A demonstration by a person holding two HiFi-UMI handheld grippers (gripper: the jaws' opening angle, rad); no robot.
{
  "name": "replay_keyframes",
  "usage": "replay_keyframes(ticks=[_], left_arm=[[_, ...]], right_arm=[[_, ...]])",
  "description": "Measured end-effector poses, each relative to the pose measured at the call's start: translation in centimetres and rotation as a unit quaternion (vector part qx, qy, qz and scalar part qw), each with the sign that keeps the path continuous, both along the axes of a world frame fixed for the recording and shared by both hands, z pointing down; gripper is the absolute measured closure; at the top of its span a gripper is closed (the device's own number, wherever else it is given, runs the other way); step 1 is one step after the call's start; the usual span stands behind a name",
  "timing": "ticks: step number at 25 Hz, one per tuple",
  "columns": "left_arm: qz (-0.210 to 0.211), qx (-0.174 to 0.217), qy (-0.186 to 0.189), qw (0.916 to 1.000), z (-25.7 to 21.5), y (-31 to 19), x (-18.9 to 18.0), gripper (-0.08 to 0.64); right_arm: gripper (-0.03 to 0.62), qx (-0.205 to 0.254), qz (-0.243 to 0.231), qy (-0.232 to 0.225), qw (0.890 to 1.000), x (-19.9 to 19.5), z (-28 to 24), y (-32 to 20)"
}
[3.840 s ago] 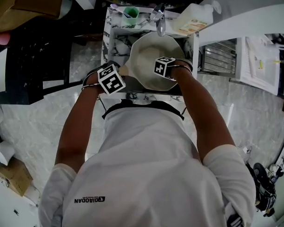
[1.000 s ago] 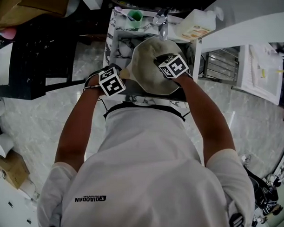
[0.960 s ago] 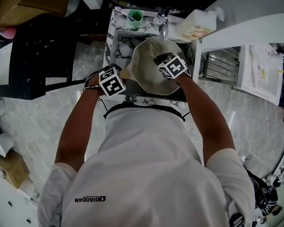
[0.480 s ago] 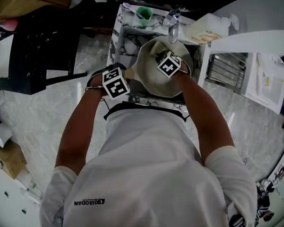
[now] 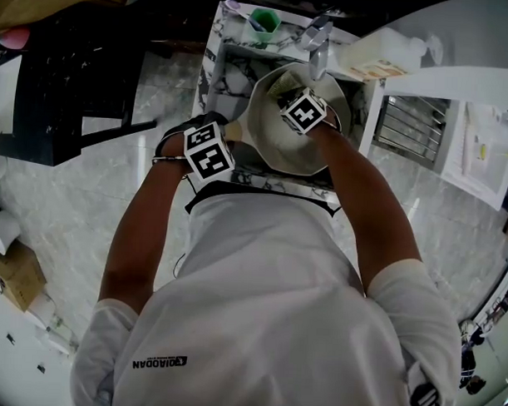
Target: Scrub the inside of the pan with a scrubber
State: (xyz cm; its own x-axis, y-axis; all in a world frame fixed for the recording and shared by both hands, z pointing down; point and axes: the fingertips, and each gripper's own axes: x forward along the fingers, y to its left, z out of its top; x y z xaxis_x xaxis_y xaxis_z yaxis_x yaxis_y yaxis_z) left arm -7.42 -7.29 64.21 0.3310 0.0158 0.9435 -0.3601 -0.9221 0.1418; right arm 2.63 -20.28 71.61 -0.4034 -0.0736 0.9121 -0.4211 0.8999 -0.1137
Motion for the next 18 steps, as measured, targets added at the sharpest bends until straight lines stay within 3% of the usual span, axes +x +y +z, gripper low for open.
replay_keyframes(ticks=[18], left_arm=[[-0.001,-0.006,0.003,1.0000,0.0,0.1,0.0,0.350]], right_arm=[[0.518,-0.047,0.008,-0.014,0.999,-0.9,0.2,3.4]])
